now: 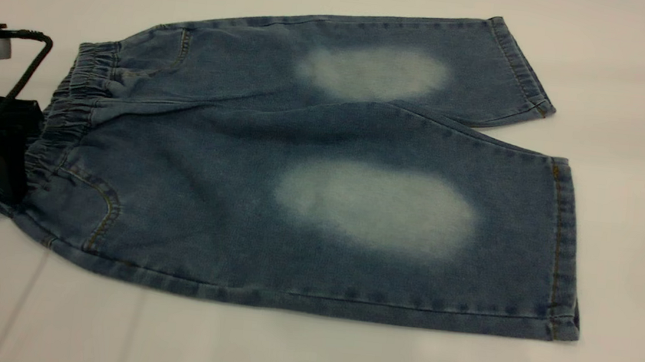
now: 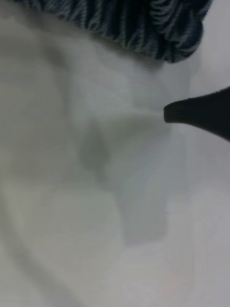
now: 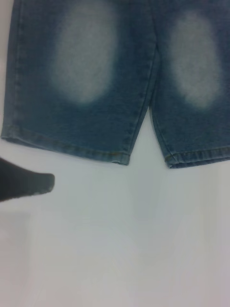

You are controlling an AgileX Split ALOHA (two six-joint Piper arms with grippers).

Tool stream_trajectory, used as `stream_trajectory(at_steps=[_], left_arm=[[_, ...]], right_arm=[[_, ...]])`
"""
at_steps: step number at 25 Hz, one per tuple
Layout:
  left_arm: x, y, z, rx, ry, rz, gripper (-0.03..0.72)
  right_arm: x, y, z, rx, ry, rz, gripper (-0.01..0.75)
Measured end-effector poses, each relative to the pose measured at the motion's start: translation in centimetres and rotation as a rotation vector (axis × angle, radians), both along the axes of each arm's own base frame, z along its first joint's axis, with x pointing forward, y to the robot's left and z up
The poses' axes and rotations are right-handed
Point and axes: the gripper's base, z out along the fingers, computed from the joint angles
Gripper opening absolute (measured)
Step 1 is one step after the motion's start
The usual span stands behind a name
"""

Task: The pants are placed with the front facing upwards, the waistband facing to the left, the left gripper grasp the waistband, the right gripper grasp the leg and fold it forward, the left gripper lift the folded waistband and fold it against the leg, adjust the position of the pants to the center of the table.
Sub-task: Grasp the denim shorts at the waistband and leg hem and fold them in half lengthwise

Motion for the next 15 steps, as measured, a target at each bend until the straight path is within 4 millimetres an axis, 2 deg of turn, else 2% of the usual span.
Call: stream_trajectory(at_steps=[4,7,9,13,15], left_arm=[[0.16,-0.06,-0.41,-0.008,0.005,0.012,0.503],[0.21,-0.12,-0.68,-0.016,0.012,0.023,0.435],[0.29,-0.21,-0.75,-0.024,0.012,0.034,0.351],[0.44,-0.32,-0.72,-0.034,0.0,0.048,0.113],[0.66,-0.3,-0.6,-0.033,-0.001,0.046,0.054]], right_arm=[[0.0,0.0,0.0,0.0,0.0,0.0,0.519],[0.0,0.0,0.0,0.0,0.0,0.0,0.519],[0.0,0.0,0.0,0.0,0.0,0.0,0.519],[0.0,0.0,0.0,0.0,0.0,0.0,0.519],[0.0,0.05,0.01,0.001,-0.002,0.008,0.519]])
